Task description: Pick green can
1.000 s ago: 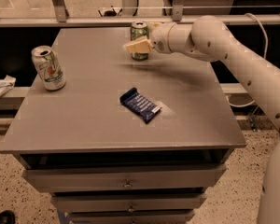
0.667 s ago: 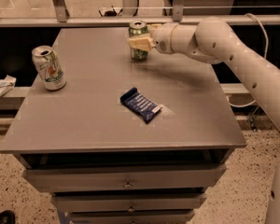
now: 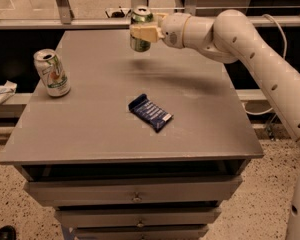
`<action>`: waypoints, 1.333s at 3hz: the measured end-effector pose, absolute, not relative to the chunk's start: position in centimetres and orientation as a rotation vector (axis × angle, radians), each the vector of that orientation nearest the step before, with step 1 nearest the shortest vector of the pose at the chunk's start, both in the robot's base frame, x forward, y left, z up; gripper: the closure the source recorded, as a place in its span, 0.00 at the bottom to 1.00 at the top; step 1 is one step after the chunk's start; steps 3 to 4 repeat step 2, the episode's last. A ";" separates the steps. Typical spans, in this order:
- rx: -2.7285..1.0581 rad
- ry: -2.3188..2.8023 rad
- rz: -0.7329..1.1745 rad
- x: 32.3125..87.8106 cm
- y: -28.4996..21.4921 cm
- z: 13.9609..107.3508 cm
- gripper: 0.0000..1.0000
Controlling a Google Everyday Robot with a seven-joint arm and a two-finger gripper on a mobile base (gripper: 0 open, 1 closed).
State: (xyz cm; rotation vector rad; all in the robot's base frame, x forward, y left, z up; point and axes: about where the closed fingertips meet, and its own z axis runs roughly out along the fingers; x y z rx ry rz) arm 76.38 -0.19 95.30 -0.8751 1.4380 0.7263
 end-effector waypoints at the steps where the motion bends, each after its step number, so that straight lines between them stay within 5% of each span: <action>1: -0.891 1.358 0.785 75.0 0.2 100.6 1.00; 4: -0.896 1.345 0.789 74.8 0.1 101.4 1.00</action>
Offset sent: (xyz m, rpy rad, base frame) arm -0.0126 0.0035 0.0474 0.0470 -0.0344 0.0548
